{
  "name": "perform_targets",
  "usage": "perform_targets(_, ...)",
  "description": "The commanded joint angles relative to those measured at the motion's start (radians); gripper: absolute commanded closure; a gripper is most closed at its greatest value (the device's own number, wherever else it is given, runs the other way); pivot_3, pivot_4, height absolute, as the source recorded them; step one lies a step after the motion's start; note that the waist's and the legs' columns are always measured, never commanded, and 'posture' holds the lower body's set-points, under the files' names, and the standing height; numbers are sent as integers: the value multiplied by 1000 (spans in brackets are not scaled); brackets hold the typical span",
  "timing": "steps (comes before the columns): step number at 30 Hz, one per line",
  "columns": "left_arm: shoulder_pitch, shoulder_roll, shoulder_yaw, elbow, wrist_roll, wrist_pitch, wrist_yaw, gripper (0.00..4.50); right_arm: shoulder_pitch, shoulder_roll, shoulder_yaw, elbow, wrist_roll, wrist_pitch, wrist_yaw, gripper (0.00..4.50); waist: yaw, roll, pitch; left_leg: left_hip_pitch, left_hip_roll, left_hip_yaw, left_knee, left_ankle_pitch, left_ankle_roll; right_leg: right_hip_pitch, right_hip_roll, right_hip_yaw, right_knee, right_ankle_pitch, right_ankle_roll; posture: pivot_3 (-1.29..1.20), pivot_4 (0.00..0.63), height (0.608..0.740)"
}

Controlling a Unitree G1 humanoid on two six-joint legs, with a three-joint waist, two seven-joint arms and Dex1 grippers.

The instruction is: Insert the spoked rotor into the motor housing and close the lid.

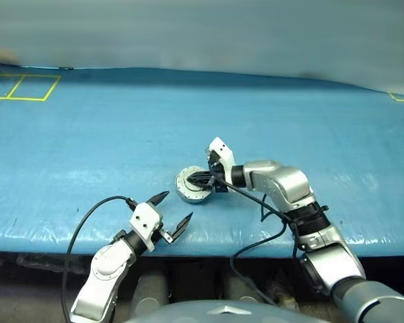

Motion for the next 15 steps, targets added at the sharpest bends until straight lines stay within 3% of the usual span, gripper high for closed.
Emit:
perform_targets(1, -2, 0, -3, -34, -11, -9, -5, 0, 53, 29, -43, -151, 13, -27, -83, 4484, 0, 0, 0, 0, 0, 0, 0, 0, 0, 0, 0, 0, 0, 0, 0, 0, 150, 740)
perform_targets(6, 1, 1, -1, -38, -13, -6, -6, 0, 142, 34, -30, -369, -52, -106, -217, 4484, 0, 0, 0, 0, 0, 0, 0, 0, 0, -1, 0, 0, 0, 0, 0, 0, 150, 740)
perform_targets(7, 1, 1, -1, -38, -13, -5, -7, 0, 153, 22, -19, -388, -73, -131, -229, 4315, 0, 0, 0, 0, 0, 0, 0, 0, 0, -2, 0, 0, 0, 0, 0, 0, 150, 740)
perform_targets(9, -1, 1, -3, -38, -15, 0, -8, 0, 177, -15, 0, -404, -105, -176, -225, 3914, 2, 0, 0, 1, 0, -1, 1, 0, 0, -3, 0, -1, 0, -1, -1, 0, 150, 740)
perform_targets(15, -8, 3, -6, -34, -18, 7, -18, 0, 197, -90, 46, -325, -168, -311, -175, 1961, 2, 0, 0, 1, 0, -1, 2, 0, 0, -2, 0, 0, -1, -2, -3, 0, 150, 740)
